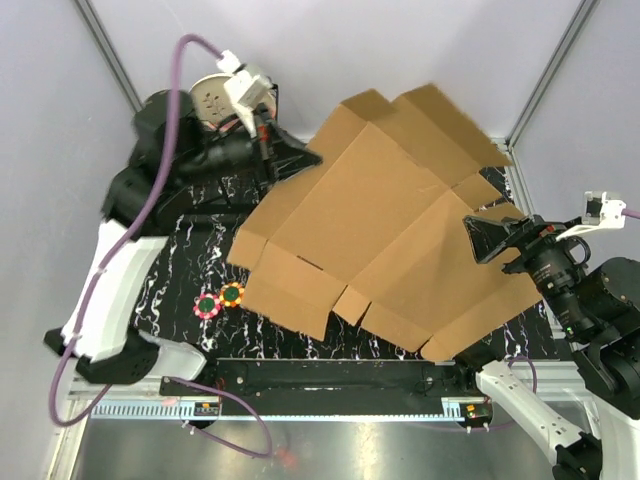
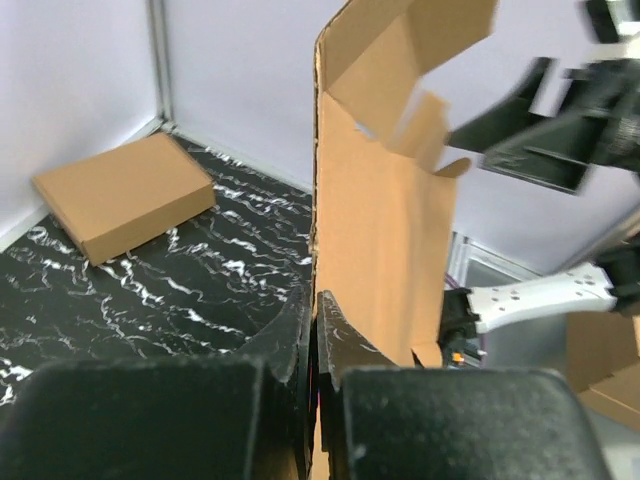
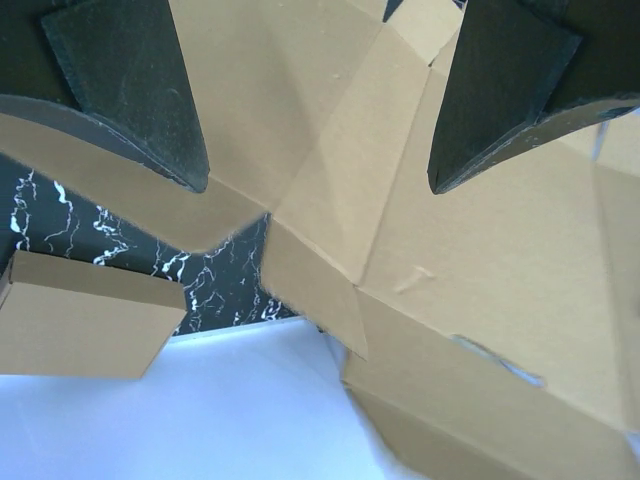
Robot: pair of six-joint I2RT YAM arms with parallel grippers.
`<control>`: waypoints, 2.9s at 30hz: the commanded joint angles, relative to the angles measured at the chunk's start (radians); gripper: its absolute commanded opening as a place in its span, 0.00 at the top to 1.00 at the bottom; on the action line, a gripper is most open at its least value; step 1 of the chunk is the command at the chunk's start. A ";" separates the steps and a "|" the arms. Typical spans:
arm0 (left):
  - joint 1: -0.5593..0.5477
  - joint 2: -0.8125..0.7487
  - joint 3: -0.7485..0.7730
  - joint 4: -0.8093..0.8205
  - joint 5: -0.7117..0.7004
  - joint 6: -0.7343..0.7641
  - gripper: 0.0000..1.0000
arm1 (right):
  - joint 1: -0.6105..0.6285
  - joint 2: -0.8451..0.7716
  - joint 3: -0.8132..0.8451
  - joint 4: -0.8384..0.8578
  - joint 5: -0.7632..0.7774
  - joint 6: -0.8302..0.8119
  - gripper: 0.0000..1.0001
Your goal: Fold the paper box
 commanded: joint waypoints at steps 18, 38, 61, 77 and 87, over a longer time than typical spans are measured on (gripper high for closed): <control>0.168 0.808 0.198 0.205 -0.088 -0.161 0.44 | 0.002 0.059 -0.141 0.034 0.051 -0.029 0.03; -0.370 -0.071 -0.964 0.277 -1.472 -1.167 0.01 | 0.002 0.077 -0.266 0.154 -0.036 0.056 0.05; -0.407 0.162 -1.076 0.208 -1.230 -1.415 0.19 | 0.002 0.058 -0.304 0.140 -0.062 0.069 0.06; -0.336 0.153 -0.968 0.262 -1.198 -1.032 1.00 | 0.002 0.057 -0.237 0.077 0.015 0.009 0.05; -0.258 -0.019 -0.579 0.178 -1.088 -0.398 1.00 | 0.002 0.057 -0.120 0.056 0.050 -0.034 0.04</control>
